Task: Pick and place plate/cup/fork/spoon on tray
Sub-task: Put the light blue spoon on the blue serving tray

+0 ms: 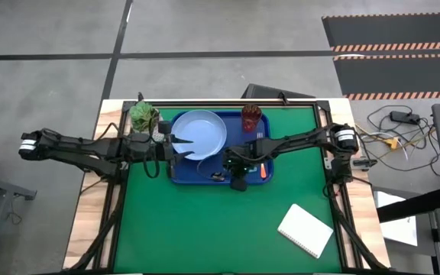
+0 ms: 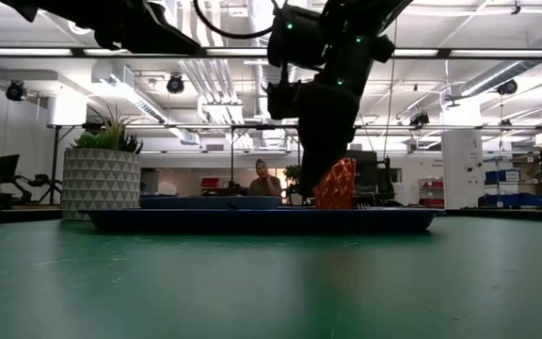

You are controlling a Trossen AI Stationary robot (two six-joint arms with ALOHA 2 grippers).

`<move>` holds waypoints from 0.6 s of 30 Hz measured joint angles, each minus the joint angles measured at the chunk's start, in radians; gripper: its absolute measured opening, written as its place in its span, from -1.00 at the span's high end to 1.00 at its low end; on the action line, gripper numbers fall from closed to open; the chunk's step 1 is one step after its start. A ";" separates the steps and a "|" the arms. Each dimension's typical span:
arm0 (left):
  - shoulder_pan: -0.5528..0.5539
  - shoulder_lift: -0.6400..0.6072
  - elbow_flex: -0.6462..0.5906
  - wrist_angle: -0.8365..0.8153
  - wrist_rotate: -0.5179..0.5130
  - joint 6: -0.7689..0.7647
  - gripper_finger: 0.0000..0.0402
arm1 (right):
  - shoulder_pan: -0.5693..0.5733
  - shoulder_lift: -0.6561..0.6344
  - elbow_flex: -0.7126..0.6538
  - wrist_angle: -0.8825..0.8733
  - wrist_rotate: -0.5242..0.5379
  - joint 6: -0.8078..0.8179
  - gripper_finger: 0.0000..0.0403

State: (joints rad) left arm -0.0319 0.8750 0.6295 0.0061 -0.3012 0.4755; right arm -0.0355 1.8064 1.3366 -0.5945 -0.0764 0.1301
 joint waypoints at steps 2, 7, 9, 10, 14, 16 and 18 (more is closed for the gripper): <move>0.000 -0.001 0.000 -0.005 0.000 0.003 0.32 | -0.001 0.014 0.012 0.011 -0.002 -0.005 0.73; 0.000 -0.005 0.000 -0.017 -0.008 0.013 0.32 | -0.002 0.060 0.016 0.023 -0.002 -0.037 0.45; 0.000 -0.008 0.000 -0.017 -0.020 0.013 0.32 | -0.002 0.068 0.014 0.022 -0.002 -0.038 0.36; 0.000 -0.009 0.000 -0.018 -0.024 0.013 0.32 | -0.002 0.073 0.014 0.026 -0.002 -0.038 0.33; 0.000 -0.010 0.000 -0.016 -0.029 0.013 0.32 | -0.002 0.081 0.011 0.046 -0.002 -0.044 0.25; 0.000 -0.010 0.000 -0.017 -0.029 0.013 0.32 | -0.003 0.083 0.009 0.056 -0.001 -0.044 0.25; 0.000 -0.010 0.000 -0.016 -0.030 0.013 0.32 | -0.005 0.083 0.009 0.056 0.002 -0.050 0.26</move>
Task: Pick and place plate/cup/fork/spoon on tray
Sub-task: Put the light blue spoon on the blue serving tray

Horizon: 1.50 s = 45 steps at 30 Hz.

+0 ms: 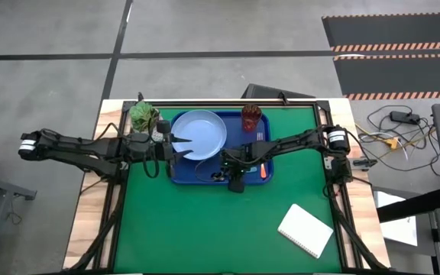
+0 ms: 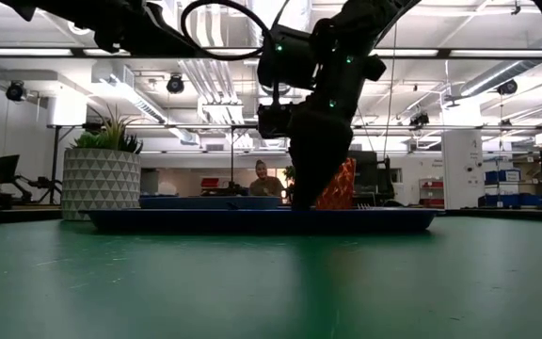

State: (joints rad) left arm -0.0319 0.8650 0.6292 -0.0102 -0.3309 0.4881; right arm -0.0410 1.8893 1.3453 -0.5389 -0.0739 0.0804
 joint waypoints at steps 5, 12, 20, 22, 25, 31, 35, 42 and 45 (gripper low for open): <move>0.000 0.000 0.000 -0.001 0.000 0.000 0.32 | -0.002 0.000 -0.016 0.016 0.052 -0.014 0.35; 0.000 0.000 0.000 -0.024 -0.006 -0.003 0.32 | -0.003 0.000 -0.045 0.080 0.049 -0.013 0.51; 0.000 0.000 -0.001 -0.031 -0.026 -0.004 0.32 | -0.005 0.000 -0.045 0.082 0.048 -0.011 0.82; 0.000 0.000 -0.001 -0.031 -0.026 -0.004 0.32 | -0.005 0.000 -0.045 0.083 0.048 -0.011 0.89; 0.000 0.001 -0.001 -0.031 -0.026 -0.005 0.32 | -0.005 0.000 -0.045 0.084 0.048 0.003 0.94; 0.000 0.001 -0.001 -0.031 -0.026 -0.006 0.32 | -0.006 0.000 -0.045 0.083 0.048 0.040 0.95; 0.000 0.001 -0.001 -0.034 -0.026 -0.006 0.32 | -0.009 -0.008 -0.041 0.066 0.048 0.043 0.95; 0.000 0.001 -0.001 -0.037 -0.026 -0.009 0.32 | -0.031 -0.061 -0.022 0.007 0.051 0.110 0.96; 0.000 0.001 -0.001 -0.046 -0.027 -0.010 0.32 | -0.042 -0.097 -0.022 -0.021 0.052 0.149 0.96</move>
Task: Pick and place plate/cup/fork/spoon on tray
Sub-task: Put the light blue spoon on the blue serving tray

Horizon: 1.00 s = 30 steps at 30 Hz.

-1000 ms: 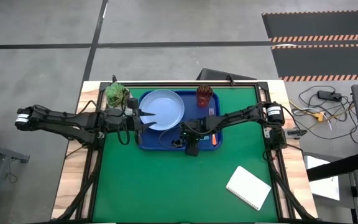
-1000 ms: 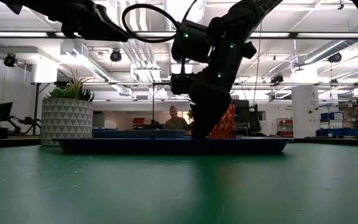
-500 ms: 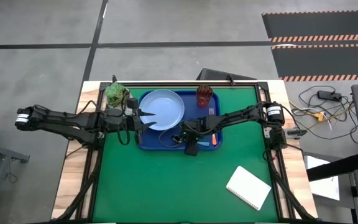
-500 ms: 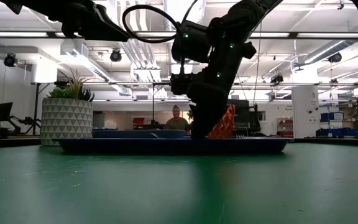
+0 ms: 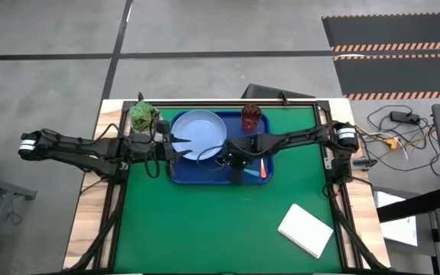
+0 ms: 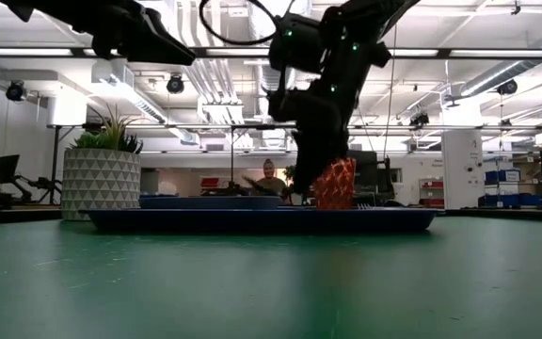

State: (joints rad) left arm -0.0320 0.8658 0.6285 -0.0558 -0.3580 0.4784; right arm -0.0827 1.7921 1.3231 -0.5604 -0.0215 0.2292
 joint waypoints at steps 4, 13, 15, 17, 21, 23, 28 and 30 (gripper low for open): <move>0.000 0.000 0.000 -0.007 -0.029 -0.002 0.32 | -0.015 -0.047 0.000 -0.014 0.035 0.120 0.96; 0.000 0.000 0.000 -0.007 -0.124 -0.003 0.32 | -0.034 -0.050 -0.012 -0.029 0.223 0.632 0.96; 0.000 0.000 0.000 -0.007 -0.159 -0.002 0.32 | -0.034 -0.044 -0.018 -0.031 0.278 0.748 0.96; 0.000 0.000 0.000 -0.006 -0.188 -0.003 0.32 | -0.033 -0.040 -0.019 -0.028 0.351 0.871 0.96; 0.000 0.000 0.000 -0.007 -0.208 -0.003 0.32 | -0.026 -0.021 -0.018 -0.026 0.414 0.991 0.96; 0.000 0.000 -0.003 -0.006 -0.209 -0.001 0.32 | -0.024 -0.002 -0.018 -0.019 0.414 1.026 0.96; 0.000 0.000 -0.029 -0.006 -0.212 0.029 0.32 | -0.026 0.048 -0.017 0.022 0.386 1.061 0.96; 0.000 0.000 -0.041 -0.005 -0.226 0.051 0.32 | -0.027 0.067 -0.018 0.014 0.387 1.078 0.96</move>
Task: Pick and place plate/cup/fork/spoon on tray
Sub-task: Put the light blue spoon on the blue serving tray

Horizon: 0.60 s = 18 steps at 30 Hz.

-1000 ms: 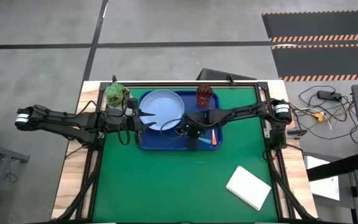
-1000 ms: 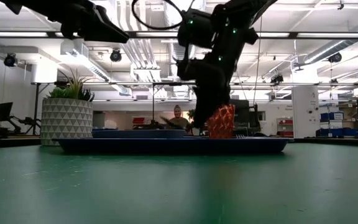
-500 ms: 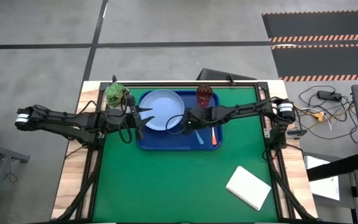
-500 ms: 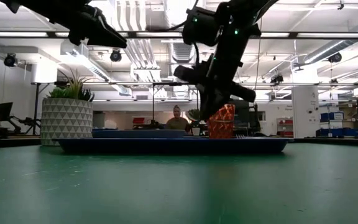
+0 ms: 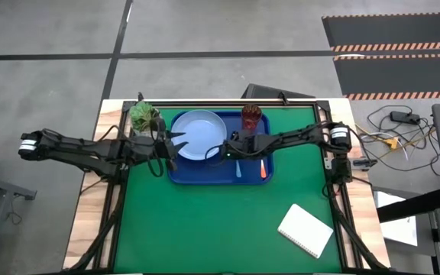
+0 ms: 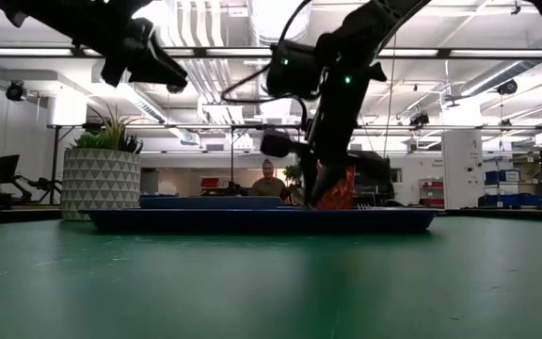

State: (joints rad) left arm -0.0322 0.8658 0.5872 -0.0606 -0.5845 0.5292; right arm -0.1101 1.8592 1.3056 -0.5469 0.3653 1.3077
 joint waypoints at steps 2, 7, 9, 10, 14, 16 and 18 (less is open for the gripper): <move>0.000 0.000 -0.008 -0.002 -0.027 0.013 0.32 | -0.003 0.008 0.000 -0.001 0.000 0.006 0.96; 0.000 0.000 -0.007 0.002 -0.066 0.032 0.32 | -0.005 0.009 -0.001 -0.003 0.001 0.010 0.96; 0.000 0.000 -0.006 0.024 -0.067 0.037 0.32 | -0.005 0.009 -0.001 -0.003 0.002 0.005 0.96; 0.000 0.000 -0.006 0.037 -0.068 0.042 0.32 | -0.005 0.009 -0.001 -0.001 0.002 0.004 0.96; 0.000 0.000 -0.008 0.051 -0.069 0.054 0.32 | -0.004 0.009 -0.002 -0.002 0.002 -0.009 0.96; 0.000 0.000 -0.008 0.051 -0.069 0.054 0.32 | -0.004 0.009 -0.003 -0.002 0.002 -0.009 0.96; 0.000 0.000 -0.008 0.052 -0.069 0.054 0.32 | -0.004 0.009 -0.003 -0.002 0.002 -0.009 0.95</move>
State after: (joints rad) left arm -0.0319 0.8658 0.5789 -0.0090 -0.6533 0.5835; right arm -0.1139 1.8687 1.3022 -0.5491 0.3672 1.2984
